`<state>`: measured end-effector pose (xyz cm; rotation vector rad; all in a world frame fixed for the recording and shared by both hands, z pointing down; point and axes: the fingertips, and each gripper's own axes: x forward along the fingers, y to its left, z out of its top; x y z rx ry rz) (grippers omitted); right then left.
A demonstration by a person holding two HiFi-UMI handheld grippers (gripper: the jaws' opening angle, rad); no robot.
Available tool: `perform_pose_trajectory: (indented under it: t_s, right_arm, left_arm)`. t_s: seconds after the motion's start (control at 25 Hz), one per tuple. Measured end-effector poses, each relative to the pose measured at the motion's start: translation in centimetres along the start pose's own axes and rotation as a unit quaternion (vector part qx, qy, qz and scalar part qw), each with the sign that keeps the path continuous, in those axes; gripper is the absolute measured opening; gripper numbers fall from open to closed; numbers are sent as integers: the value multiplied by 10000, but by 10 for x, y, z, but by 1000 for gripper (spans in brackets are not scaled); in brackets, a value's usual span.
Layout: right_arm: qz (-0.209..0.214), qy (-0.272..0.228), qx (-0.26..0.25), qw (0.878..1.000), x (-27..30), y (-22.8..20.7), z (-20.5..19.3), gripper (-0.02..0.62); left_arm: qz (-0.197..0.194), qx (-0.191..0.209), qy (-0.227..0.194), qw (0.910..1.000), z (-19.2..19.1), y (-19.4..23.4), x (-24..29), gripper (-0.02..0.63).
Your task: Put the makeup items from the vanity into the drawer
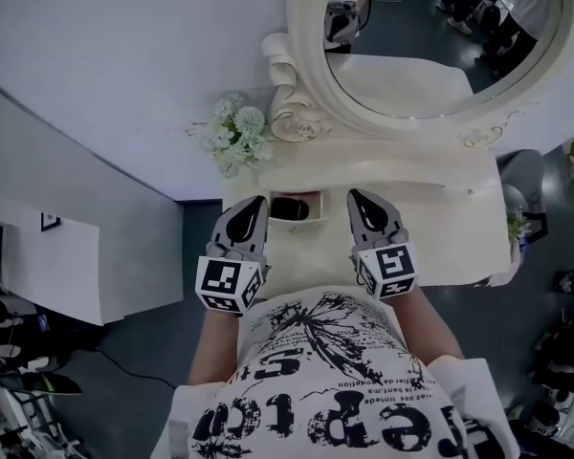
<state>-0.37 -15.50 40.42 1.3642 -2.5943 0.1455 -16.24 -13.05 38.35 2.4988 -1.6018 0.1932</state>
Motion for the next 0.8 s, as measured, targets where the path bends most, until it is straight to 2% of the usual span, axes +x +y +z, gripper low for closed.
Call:
perform_pose_trajectory:
  t_s: [0.2,0.52,0.8]
  right_arm:
    - [125,-85,-59,9999,-1,2,2,17]
    - [87,-121,-144,9998,-3,2,2,17]
    - [110,-80,-63,9999,-3,1,2,17]
  left_arm:
    - [70,-31,20,10000,-4,-1,-2,20]
    - [77,-16,30,10000,-4,-6,1,20]
    - [-21,-122,68,9999,-7,-13,3,20]
